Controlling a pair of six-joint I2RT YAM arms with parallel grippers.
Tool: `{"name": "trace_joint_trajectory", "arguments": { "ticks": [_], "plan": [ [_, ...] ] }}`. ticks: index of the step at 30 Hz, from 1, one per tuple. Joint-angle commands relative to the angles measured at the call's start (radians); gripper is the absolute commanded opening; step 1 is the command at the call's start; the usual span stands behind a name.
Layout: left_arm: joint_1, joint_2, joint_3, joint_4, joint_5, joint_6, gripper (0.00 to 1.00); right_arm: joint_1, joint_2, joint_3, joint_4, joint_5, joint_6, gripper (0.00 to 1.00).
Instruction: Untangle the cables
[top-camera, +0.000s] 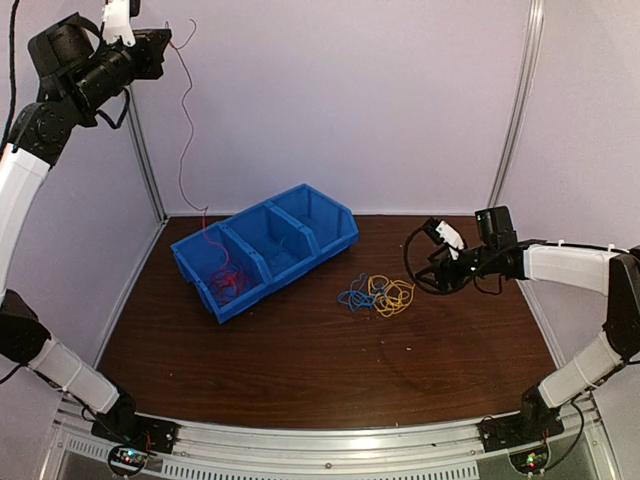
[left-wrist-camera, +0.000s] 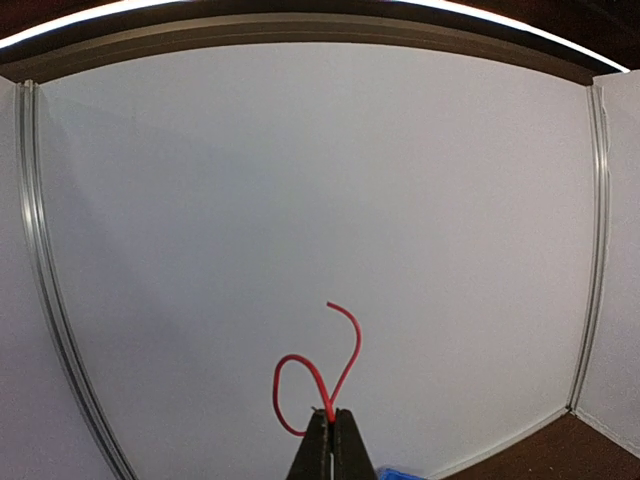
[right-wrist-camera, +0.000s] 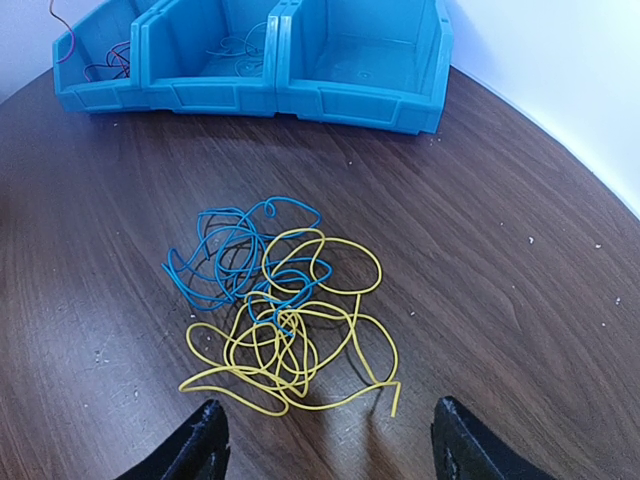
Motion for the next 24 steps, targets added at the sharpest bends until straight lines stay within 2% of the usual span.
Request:
{"name": "trace_joint_trajectory", "arguments": {
  "ticks": [1, 9, 16, 24],
  "plan": [
    [0.006, -0.026, -0.088, 0.046, -0.031, -0.001, 0.0, -0.005, 0.005, 0.022, -0.004, -0.006, -0.002, 0.7],
    [0.01, -0.06, -0.216, 0.067, -0.102, 0.047, 0.0, -0.005, 0.016, 0.024, -0.006, -0.007, -0.004, 0.7],
    [0.011, -0.186, -0.54, 0.102, -0.097, -0.049, 0.0, -0.005, 0.018, 0.024, -0.01, -0.008, -0.01, 0.7],
    [0.011, -0.243, -0.701, -0.013, -0.127, -0.102, 0.0, -0.005, 0.082, 0.05, -0.035, -0.043, -0.015, 0.7]
  ]
}}
